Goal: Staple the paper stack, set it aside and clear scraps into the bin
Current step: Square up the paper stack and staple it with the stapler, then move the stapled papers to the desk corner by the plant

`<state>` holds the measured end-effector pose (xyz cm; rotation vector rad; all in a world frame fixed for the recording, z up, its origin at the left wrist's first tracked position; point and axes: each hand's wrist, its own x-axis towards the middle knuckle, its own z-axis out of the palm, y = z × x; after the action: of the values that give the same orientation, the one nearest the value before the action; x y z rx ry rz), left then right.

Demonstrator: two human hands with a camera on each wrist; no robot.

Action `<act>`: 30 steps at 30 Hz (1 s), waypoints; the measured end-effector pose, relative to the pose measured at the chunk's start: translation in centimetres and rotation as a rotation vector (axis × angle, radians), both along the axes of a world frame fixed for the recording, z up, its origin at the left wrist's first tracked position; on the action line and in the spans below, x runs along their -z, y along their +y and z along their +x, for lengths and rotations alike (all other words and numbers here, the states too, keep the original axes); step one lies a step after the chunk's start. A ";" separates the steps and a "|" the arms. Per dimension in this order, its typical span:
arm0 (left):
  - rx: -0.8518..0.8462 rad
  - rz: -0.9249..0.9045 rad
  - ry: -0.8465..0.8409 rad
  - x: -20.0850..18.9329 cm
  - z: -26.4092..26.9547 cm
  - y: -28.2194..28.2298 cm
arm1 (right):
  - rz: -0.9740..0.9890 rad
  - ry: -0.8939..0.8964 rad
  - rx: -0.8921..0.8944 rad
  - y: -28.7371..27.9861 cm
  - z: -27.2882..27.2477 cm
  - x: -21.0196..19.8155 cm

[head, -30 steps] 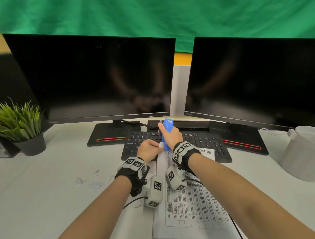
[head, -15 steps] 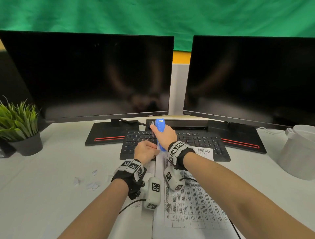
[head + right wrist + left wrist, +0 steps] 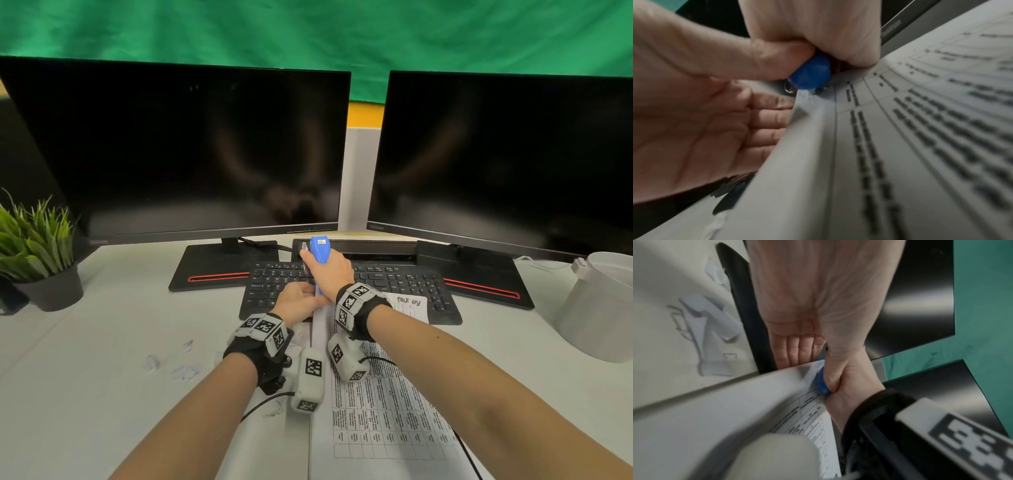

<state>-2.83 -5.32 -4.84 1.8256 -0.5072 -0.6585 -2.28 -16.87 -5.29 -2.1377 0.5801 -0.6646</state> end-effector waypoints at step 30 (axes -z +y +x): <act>-0.181 -0.108 -0.376 -2.2 -5.2 0.3 | 0.121 0.374 0.530 -13.6 -22.5 -3.1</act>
<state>-8.02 -4.98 -2.64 1.8718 -0.6019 -0.1600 -24.83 -30.47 -2.15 -2.0106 1.3847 -0.4854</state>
